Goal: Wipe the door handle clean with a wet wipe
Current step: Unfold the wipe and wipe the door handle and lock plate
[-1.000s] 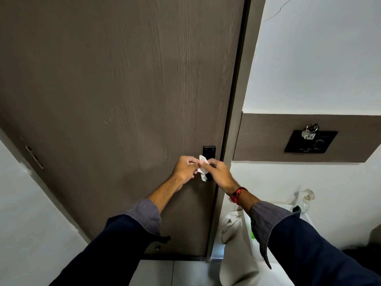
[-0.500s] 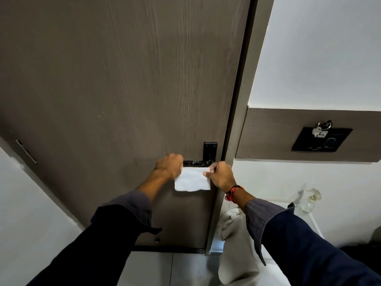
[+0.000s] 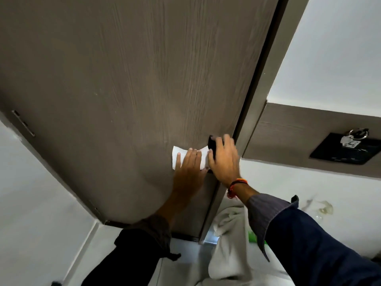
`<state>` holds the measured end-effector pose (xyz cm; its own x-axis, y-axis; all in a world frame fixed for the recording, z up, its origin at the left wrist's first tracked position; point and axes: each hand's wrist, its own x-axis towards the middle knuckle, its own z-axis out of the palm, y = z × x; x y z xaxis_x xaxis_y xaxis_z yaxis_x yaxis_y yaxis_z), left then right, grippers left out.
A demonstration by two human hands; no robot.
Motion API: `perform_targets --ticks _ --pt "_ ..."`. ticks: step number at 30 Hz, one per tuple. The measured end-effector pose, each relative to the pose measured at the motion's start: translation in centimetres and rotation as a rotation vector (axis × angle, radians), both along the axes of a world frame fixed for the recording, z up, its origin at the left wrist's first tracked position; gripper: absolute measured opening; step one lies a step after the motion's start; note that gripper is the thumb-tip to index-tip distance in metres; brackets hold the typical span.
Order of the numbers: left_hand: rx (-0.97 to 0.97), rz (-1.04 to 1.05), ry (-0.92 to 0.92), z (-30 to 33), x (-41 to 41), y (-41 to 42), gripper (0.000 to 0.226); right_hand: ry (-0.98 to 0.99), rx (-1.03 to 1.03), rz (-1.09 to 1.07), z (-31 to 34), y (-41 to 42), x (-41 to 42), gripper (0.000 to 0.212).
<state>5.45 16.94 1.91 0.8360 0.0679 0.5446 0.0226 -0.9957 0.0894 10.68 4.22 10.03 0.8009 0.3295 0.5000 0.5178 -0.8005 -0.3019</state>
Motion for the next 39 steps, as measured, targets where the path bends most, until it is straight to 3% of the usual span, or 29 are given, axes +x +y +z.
perform_targets --ticks 3,6,10,14,18,22,26,35,37,39 --pt "-0.14 0.086 -0.075 -0.1 -0.4 -0.3 0.058 -0.403 -0.19 0.106 0.7 -3.7 0.9 0.064" --pt "-0.152 -0.044 -0.073 -0.6 -0.4 -2.1 0.066 -0.558 -0.234 0.017 1.7 -7.3 2.4 0.08" --pt "-0.223 0.114 0.046 -0.4 0.3 -3.4 0.079 -0.575 -0.275 -0.136 2.8 -10.4 4.7 0.085" --pt "-0.181 0.076 0.035 -0.7 1.2 -5.1 0.083 -0.621 -0.343 -0.091 2.4 -11.7 6.4 0.081" --pt "-0.276 0.224 -0.01 -0.8 1.7 -6.5 0.081 -0.642 -0.336 -0.079 2.3 -11.7 7.1 0.08" --pt "-0.193 0.186 0.001 -1.2 1.7 -8.5 0.088 -0.693 -0.304 -0.05 2.1 -11.6 7.4 0.077" --pt "-0.451 0.383 -0.034 -0.2 2.4 -11.5 0.096 -0.718 -0.3 -0.06 2.0 -11.5 7.6 0.077" --pt "-0.917 0.506 -0.134 4.2 4.5 -15.8 0.062 -0.759 -0.315 -0.033 1.9 -12.1 8.2 0.078" --pt "-0.951 0.471 -0.173 4.9 4.6 -17.5 0.061 -0.76 -0.313 -0.029 1.9 -12.0 8.3 0.078" --pt "-0.858 0.44 -0.252 3.8 4.8 -18.1 0.038 -0.762 -0.318 -0.024 1.9 -12.1 8.5 0.078"
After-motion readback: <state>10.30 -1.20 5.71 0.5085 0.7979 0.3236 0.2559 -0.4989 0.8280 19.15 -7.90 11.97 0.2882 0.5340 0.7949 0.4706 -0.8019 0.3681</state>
